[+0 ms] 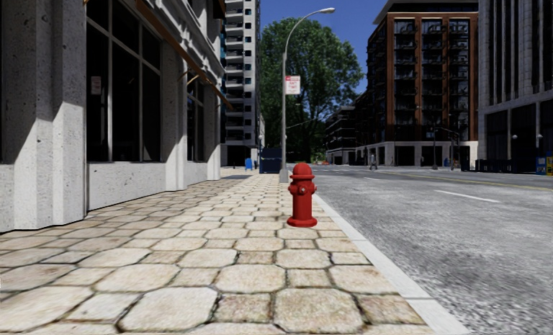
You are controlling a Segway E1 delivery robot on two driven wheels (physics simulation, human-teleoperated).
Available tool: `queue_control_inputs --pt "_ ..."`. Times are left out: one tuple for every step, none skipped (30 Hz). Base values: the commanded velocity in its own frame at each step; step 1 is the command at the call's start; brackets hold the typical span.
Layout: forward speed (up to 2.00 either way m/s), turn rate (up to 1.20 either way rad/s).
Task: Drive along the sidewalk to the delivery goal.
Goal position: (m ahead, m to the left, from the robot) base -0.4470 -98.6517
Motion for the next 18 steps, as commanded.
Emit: queue_control_inputs --pt "0.86 0.39" --pt "0.86 0.39" --pt "0.86 0.39" --pt "0.88 0.39" --pt "0.88 0.39" --pt "1.02 0.39" --pt "1.3 0.39" --pt "1.67 0.39" --pt "2.0 0.39" --pt "2.0 0.39" --pt "2.0 0.39" --pt "2.0 0.39" --pt "2.0 0.39" --pt "2.0 0.39" --pt "2.0 0.39" --pt "2.0 0.39" --pt "2.0 0.39" --pt "2.0 0.39"
